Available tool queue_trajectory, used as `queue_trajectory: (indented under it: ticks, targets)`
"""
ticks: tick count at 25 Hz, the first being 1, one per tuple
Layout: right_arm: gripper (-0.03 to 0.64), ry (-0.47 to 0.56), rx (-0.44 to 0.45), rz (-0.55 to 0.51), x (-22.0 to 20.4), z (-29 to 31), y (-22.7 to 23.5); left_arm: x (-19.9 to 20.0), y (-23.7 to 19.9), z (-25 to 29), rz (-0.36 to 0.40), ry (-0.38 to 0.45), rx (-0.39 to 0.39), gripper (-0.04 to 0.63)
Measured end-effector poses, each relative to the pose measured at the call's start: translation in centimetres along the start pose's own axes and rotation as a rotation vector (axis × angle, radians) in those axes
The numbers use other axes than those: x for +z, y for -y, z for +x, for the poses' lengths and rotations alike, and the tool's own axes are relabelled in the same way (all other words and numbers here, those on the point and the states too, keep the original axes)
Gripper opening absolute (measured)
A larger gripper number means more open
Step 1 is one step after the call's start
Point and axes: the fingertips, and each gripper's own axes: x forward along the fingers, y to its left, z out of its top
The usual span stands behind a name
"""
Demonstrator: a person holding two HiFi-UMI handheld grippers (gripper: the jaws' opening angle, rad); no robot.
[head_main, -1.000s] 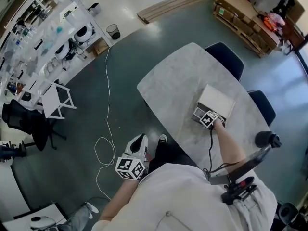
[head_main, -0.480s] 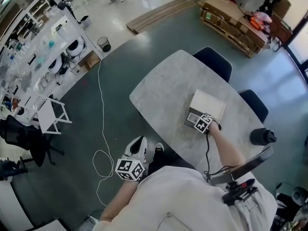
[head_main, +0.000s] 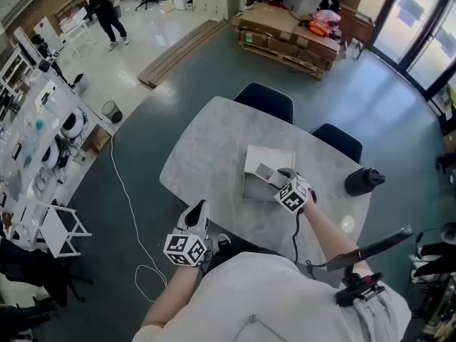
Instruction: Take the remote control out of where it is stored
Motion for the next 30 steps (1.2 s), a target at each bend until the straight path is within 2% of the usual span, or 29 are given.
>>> queue_trajectory:
  ticks: [3,8,12,16,20,30]
  targets:
    - [0.281,0.187,-0.082,0.136,3.7,-5.8,2.5,1.7,1.7,2.7,0.022,0.011,-0.066,0.000]
    - [0.281,0.500,-0.208,0.344,7.0,-15.2,5.2,4.4,5.7,5.9,0.054,0.053,-0.187,0.000]
    - [0.281,0.657,-0.243,0.490,7.1,-19.8,5.2,5.9,9.1,7.2,0.103,0.081,-0.267,0.000]
    - [0.281,0.738,-0.254,0.584,6.1,-22.6,4.3,6.2,11.9,7.9,0.140,0.085,-0.309,0.000]
    - [0.281,0.797,-0.275,0.599,6.6,-24.7,3.6,6.4,12.5,7.7,0.148,0.090,-0.323,0.000]
    - [0.281,0.826,-0.284,0.632,6.9,-25.7,3.5,5.8,12.2,6.8,0.145,0.091,-0.306,0.000]
